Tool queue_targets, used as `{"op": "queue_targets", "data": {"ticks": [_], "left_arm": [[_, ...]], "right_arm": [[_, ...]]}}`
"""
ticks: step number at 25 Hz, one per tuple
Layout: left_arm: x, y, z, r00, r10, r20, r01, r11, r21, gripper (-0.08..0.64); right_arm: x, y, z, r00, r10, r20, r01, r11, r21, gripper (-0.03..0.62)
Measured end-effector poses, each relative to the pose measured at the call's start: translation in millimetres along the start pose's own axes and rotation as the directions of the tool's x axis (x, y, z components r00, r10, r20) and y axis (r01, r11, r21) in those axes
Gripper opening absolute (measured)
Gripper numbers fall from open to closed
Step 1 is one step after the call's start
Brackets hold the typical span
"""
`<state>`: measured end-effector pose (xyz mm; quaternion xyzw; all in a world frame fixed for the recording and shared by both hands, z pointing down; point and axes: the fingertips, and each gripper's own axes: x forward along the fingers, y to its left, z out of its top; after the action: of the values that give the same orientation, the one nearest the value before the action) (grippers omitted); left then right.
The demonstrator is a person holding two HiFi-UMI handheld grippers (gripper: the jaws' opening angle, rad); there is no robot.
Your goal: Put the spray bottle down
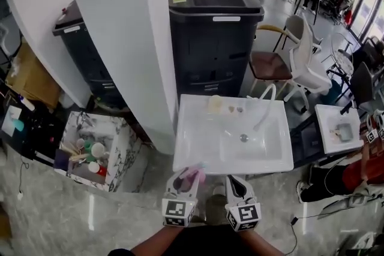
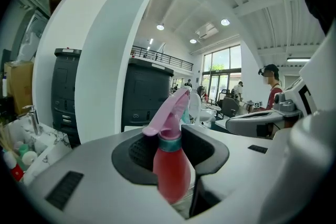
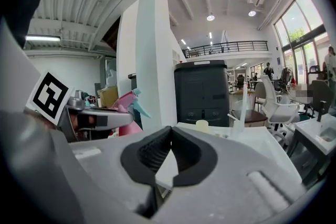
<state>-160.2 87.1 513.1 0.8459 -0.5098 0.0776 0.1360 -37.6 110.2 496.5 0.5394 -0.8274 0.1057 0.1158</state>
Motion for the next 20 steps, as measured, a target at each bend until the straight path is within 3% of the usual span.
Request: {"op": "queue_targets", "data": {"ticks": [9, 20], "left_arm": [[61, 28, 7, 1.0, 0.02, -0.02, -0.02, 1.0, 0.007, 0.152], [188, 74, 17, 0.997, 0.066, -0.049, -0.066, 0.998, 0.002, 0.152]], "right_arm": [[56, -27, 6, 1.0, 0.007, 0.02, -0.008, 0.999, 0.034, -0.003], [171, -92, 31, 0.998, 0.06, 0.024, -0.061, 0.996, 0.058, -0.003]]}}
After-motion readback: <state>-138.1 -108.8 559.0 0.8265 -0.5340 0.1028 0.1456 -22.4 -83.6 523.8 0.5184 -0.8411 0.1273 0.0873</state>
